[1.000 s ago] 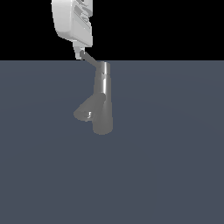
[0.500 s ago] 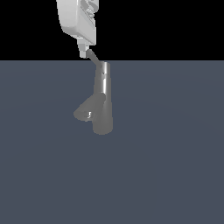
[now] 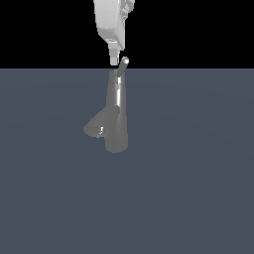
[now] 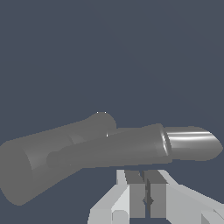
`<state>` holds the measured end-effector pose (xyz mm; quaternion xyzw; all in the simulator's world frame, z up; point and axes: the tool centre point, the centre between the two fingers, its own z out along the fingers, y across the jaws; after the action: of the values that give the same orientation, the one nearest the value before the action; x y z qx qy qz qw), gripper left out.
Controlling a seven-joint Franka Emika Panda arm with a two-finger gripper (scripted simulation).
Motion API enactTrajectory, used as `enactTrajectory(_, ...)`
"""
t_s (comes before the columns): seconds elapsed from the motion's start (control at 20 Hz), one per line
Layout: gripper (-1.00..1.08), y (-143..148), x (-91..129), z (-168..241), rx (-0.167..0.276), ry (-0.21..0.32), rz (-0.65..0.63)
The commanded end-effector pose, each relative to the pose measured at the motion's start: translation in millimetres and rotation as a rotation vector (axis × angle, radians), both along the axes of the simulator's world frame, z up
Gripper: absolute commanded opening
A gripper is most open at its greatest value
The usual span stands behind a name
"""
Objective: Turn on the faucet by rotating a designated handle.
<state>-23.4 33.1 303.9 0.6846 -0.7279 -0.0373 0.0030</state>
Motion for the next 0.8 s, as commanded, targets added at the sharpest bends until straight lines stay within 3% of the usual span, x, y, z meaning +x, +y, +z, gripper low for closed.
enactTrajectory(0.0, -1.00, -32, -2, -2, -0.005, 0.005, -0.037)
enactTrajectory(0.05, -1.00, -5, 0, 0, 0.000, 0.000, -0.001)
enactTrajectory(0.75, -1.00, -66, 31, -19, -0.003, 0.003, -0.024)
